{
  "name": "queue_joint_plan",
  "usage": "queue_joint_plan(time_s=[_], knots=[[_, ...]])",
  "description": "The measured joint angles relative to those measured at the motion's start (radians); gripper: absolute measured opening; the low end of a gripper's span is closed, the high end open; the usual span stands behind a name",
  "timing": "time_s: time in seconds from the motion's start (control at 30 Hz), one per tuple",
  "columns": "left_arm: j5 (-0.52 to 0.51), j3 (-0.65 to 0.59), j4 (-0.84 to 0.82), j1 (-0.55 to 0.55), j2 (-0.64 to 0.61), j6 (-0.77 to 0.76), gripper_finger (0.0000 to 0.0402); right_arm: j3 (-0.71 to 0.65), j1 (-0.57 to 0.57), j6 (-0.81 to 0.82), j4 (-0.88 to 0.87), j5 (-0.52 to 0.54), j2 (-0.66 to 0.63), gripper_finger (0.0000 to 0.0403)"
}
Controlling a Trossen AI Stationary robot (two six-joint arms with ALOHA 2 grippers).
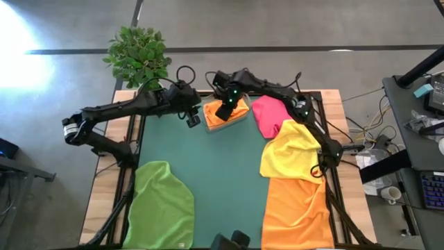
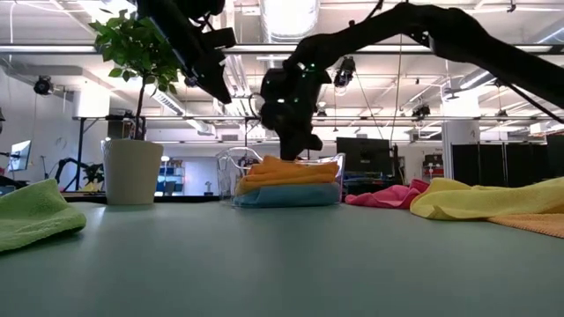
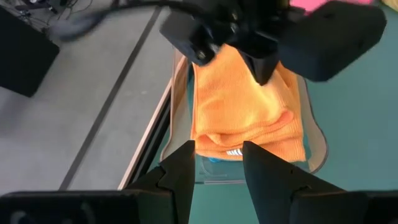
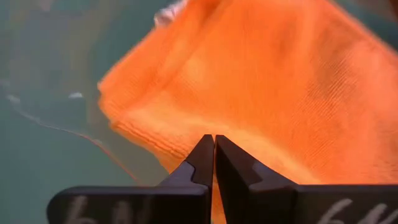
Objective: Fold microfiber towels
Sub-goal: Put the top left folded orange microfiber towel into the transparent bin
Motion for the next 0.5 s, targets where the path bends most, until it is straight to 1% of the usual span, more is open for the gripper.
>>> queue_joint_plan(time_s=[0.17, 0.27, 0.37, 0.5], knots=[[-0.002, 0.000, 0.001, 0.000, 0.000, 0.000, 0.0118, -0.001, 0.026, 0.014, -0.004, -0.012, 0.022, 0.0008], [-0.002, 0.000, 0.001, 0.000, 0.000, 0.000, 0.0118, 0.000, 0.030, 0.014, -0.013, -0.052, 0.049, 0.0008], [-0.002, 0.000, 0.001, 0.000, 0.000, 0.000, 0.0118, -0.001, 0.037, 0.003, -0.012, -0.044, 0.060, 0.0008], [-0.002, 0.000, 0.001, 0.000, 0.000, -0.001, 0.0118, -0.001, 0.040, 0.000, -0.008, -0.037, 0.043, 0.0009]])
